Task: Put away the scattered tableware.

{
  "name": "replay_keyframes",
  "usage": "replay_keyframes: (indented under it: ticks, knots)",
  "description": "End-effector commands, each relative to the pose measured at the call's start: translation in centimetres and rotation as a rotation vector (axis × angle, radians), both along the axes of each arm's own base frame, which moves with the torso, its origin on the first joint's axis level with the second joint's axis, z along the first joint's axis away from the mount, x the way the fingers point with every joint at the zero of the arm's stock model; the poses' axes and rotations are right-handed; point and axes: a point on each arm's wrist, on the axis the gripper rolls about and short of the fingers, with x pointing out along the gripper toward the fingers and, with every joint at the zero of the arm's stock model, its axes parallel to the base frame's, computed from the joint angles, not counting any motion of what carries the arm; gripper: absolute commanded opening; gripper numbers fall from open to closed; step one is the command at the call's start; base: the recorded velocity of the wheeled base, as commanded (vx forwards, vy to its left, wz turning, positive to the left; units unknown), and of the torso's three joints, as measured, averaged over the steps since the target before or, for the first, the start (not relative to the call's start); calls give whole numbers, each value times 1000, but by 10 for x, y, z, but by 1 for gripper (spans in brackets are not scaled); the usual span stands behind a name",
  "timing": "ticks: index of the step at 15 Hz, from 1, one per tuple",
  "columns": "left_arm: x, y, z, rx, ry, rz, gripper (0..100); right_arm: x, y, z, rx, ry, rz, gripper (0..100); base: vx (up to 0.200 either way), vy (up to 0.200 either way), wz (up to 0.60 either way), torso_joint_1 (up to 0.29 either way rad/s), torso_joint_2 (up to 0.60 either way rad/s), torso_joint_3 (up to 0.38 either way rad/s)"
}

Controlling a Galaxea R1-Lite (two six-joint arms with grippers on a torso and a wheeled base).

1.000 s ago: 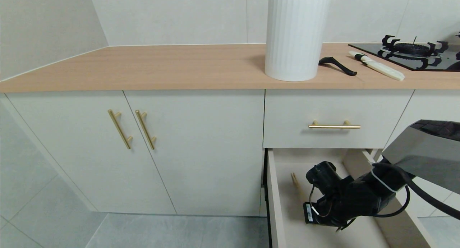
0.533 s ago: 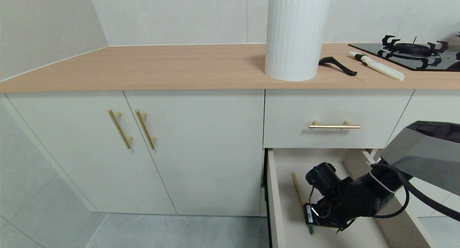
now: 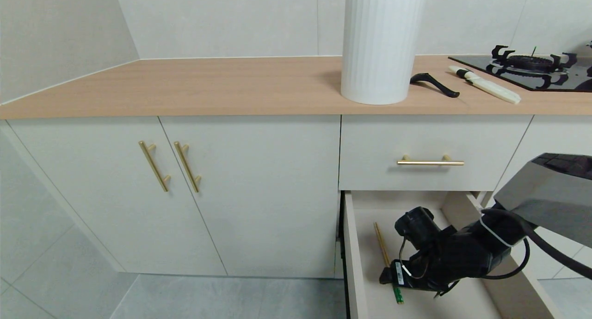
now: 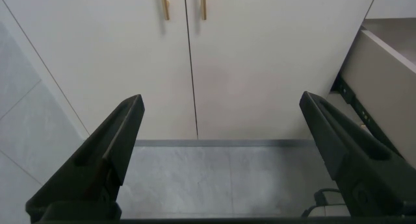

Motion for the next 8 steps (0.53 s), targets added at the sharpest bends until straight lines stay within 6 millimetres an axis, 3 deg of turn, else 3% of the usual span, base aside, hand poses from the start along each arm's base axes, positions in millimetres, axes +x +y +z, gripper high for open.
replay_keyframes:
  ticks: [1, 2, 4, 5, 8]
  knots:
    - [0, 0, 0, 0, 0, 0, 100, -6, -6, 42, 46, -96, -11, 100, 0, 0, 0, 0, 0, 0]
    - [0, 0, 0, 0, 0, 0, 100, -15, -14, 73, 66, -140, -16, 100, 0, 0, 0, 0, 0, 0]
    - [0, 0, 0, 0, 0, 0, 100, -26, -26, 106, 88, -191, -29, 100, 0, 0, 0, 0, 0, 0]
    - [0, 0, 0, 0, 0, 0, 100, -39, -36, 132, 116, -240, -35, 100, 0, 0, 0, 0, 0, 0]
    - [0, 0, 0, 0, 0, 0, 100, -67, -57, 180, 148, -387, -24, 100, 0, 0, 0, 0, 0, 0]
